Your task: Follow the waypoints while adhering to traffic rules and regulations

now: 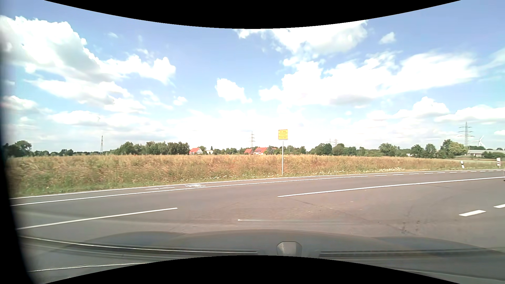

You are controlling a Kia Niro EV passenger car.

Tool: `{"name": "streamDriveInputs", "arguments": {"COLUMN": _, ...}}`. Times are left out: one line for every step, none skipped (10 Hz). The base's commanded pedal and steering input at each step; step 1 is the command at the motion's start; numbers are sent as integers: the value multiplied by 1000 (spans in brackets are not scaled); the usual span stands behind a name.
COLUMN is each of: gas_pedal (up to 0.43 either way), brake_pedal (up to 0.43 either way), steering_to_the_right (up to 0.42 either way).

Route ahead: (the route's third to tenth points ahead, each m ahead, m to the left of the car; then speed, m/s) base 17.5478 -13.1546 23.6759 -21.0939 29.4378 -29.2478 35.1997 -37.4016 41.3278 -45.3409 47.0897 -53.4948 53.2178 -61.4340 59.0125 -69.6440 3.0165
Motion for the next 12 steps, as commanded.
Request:
{"name": "streamDriveInputs", "arguments": {"gas_pedal": 488, "brake_pedal": 6, "steering_to_the_right": 448}}
{"name": "streamDriveInputs", "arguments": {"gas_pedal": 488, "brake_pedal": 6, "steering_to_the_right": 447}}
{"name": "streamDriveInputs", "arguments": {"gas_pedal": 488, "brake_pedal": 6, "steering_to_the_right": 445}}
{"name": "streamDriveInputs", "arguments": {"gas_pedal": 488, "brake_pedal": 6, "steering_to_the_right": 442}}
{"name": "streamDriveInputs", "arguments": {"gas_pedal": 488, "brake_pedal": 12, "steering_to_the_right": 438}}
{"name": "streamDriveInputs", "arguments": {"gas_pedal": 480, "brake_pedal": 6, "steering_to_the_right": 436}}
{"name": "streamDriveInputs", "arguments": {"gas_pedal": 469, "brake_pedal": 6, "steering_to_the_right": 432}}
{"name": "streamDriveInputs", "arguments": {"gas_pedal": 469, "brake_pedal": 6, "steering_to_the_right": 424}}
{"name": "streamDriveInputs", "arguments": {"gas_pedal": 469, "brake_pedal": 6, "steering_to_the_right": 416}}
{"name": "streamDriveInputs", "arguments": {"gas_pedal": 469, "brake_pedal": 12, "steering_to_the_right": 405}}
{"name": "streamDriveInputs", "arguments": {"gas_pedal": 469, "brake_pedal": 6, "steering_to_the_right": 399}}
{"name": "streamDriveInputs", "arguments": {"gas_pedal": 469, "brake_pedal": 6, "steering_to_the_right": 391}}
